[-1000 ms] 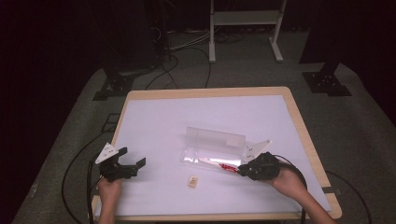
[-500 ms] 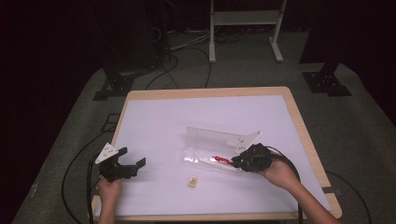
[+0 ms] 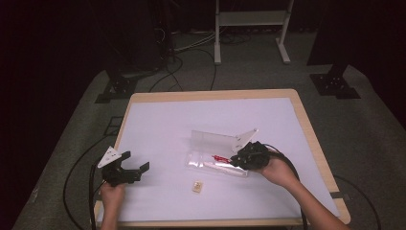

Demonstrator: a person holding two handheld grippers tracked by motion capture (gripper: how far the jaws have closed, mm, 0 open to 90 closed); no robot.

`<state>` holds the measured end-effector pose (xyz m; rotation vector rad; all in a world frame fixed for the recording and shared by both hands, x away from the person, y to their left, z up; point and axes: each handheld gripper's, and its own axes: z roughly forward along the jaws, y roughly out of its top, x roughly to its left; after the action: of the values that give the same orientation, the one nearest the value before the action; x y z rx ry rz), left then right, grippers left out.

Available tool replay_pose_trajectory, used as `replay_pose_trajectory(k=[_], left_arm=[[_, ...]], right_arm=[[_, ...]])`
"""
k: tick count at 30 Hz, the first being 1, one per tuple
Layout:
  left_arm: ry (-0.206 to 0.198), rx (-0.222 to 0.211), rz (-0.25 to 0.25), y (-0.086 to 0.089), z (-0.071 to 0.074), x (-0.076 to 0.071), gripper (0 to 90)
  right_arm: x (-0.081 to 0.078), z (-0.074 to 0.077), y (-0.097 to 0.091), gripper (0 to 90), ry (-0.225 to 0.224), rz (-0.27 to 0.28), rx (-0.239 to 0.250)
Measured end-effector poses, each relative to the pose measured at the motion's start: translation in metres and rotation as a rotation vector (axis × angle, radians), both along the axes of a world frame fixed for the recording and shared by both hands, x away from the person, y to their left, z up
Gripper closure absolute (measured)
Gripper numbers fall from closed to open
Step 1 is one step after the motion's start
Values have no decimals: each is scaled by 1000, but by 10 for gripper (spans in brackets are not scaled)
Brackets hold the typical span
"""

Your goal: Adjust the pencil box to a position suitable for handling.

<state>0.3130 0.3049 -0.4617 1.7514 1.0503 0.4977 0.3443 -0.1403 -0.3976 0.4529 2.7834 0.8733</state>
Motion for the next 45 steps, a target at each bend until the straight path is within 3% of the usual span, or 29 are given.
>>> replay_pose_trajectory(k=[22, 45], left_arm=[[-1, -2, -2, 0, 0, 0, 0], [-3, -9, -1, 1, 0, 0, 0]], right_arm=[[19, -9, 20, 790, 17, 1, -15], [37, -29, 33, 790, 64, -8, -33]])
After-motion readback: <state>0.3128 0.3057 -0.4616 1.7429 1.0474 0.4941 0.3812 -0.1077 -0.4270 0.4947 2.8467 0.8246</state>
